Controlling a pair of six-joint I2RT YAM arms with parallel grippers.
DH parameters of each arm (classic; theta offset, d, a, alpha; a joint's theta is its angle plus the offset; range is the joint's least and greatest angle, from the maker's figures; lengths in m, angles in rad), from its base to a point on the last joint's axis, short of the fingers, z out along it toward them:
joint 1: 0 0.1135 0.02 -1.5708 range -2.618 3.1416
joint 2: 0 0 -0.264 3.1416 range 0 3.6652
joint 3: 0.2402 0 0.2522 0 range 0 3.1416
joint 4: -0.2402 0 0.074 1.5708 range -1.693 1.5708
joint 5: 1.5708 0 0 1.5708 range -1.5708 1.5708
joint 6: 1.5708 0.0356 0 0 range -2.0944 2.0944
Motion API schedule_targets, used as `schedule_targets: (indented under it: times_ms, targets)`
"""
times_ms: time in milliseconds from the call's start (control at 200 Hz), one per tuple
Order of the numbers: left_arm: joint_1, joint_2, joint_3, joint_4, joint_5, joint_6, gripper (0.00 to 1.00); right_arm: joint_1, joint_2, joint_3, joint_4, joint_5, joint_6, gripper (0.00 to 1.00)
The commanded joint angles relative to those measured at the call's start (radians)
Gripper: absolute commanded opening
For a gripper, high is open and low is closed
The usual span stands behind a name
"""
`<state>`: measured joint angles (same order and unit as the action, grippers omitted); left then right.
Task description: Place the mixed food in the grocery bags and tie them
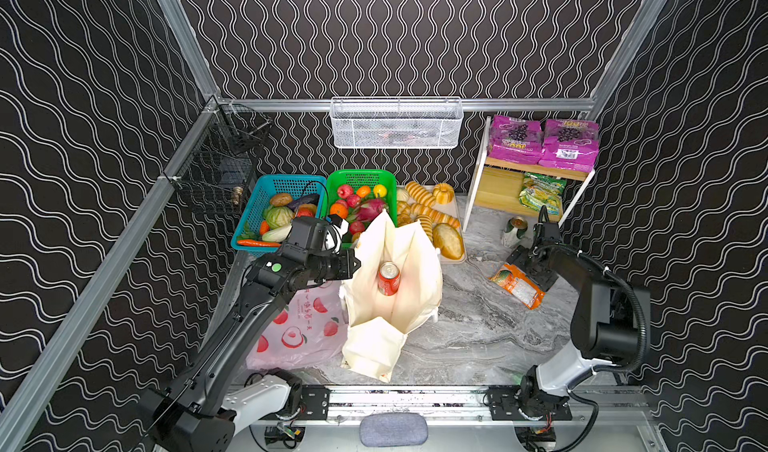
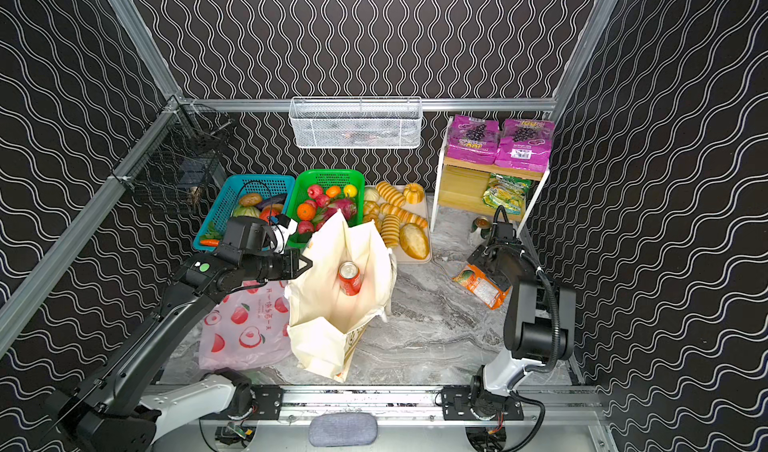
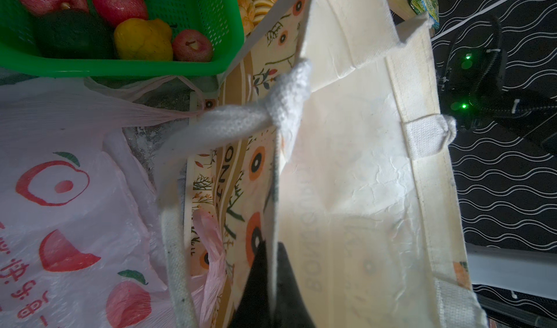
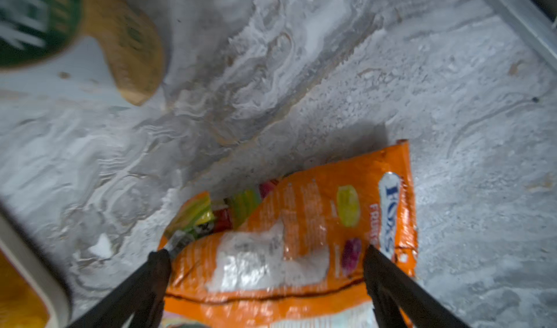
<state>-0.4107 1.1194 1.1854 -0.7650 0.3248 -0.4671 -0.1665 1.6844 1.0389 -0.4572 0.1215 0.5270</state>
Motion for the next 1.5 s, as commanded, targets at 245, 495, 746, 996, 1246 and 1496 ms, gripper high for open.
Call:
schedule_targets:
  times_ms: [245, 495, 746, 996, 1246, 1496]
  targets:
    - [0.002, 0.002, 0.013, -0.008, 0.001, 0.015, 0.00, 0.046, 0.058, -0.072, 0.000, -0.023, -0.038, 0.81]
    - [0.002, -0.007, 0.010, -0.007, 0.008, 0.015, 0.00, 0.067, -0.066, -0.109, 0.031, -0.032, -0.069, 0.30]
    - [0.001, -0.015, 0.010, -0.006, 0.011, 0.012, 0.00, 0.112, -0.162, -0.075, -0.018, -0.120, -0.106, 0.01]
    - [0.002, -0.016, 0.004, -0.004, 0.018, 0.011, 0.00, 0.355, -0.435, 0.097, -0.096, -0.284, -0.149, 0.01]
    - [0.002, -0.017, 0.007, 0.006, 0.020, 0.007, 0.00, 0.704, -0.534, 0.303, 0.009, -0.491, -0.233, 0.01]
    - [0.002, -0.025, 0.019, 0.014, 0.015, -0.011, 0.00, 1.000, -0.384, 0.405, -0.123, -0.431, -0.485, 0.03]
